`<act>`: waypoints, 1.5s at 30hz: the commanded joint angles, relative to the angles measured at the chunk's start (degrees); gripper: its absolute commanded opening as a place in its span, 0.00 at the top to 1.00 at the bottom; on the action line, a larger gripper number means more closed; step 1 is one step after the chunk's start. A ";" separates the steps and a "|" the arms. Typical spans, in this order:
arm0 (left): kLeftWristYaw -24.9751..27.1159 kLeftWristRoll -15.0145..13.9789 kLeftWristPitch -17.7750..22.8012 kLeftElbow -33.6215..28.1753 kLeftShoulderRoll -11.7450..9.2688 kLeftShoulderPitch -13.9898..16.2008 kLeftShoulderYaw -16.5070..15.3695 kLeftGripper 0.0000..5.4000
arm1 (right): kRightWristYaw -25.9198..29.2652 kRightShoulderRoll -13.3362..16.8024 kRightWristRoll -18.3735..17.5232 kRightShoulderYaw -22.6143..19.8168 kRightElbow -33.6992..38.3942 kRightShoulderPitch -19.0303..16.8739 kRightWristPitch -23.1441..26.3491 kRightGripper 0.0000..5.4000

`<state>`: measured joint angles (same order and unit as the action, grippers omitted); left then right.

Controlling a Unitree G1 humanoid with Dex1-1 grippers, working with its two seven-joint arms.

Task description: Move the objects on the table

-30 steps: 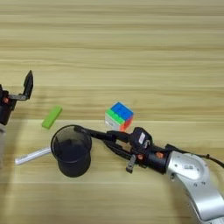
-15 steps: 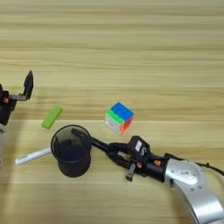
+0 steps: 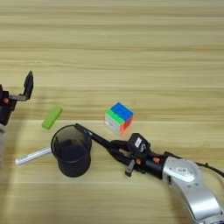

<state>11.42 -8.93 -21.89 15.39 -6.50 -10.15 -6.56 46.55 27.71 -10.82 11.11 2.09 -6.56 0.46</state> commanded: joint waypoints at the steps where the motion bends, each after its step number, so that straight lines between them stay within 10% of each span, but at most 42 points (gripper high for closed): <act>1: 0.01 0.48 -0.75 0.48 -0.16 -0.92 -0.06 0.00 | -0.33 0.19 1.01 -0.01 -1.31 -0.12 0.66 0.74; 18: -0.07 0.58 -1.12 1.43 -0.07 -1.38 0.01 0.00 | 0.54 0.80 -1.03 -2.74 1.88 0.97 0.42 0.37; 32: -0.14 0.69 -1.55 1.98 0.19 -1.61 0.21 0.00 | 4.71 1.42 -13.85 -10.85 12.72 1.76 0.32 0.04; 45: -0.14 0.67 -1.59 1.86 0.13 -1.52 0.14 0.00 | -1.87 0.06 -11.62 -11.73 10.35 5.17 1.94 0.01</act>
<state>11.39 -8.91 -23.00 16.99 -6.31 -10.93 -6.51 45.43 27.69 -23.73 -0.58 13.52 -2.46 1.20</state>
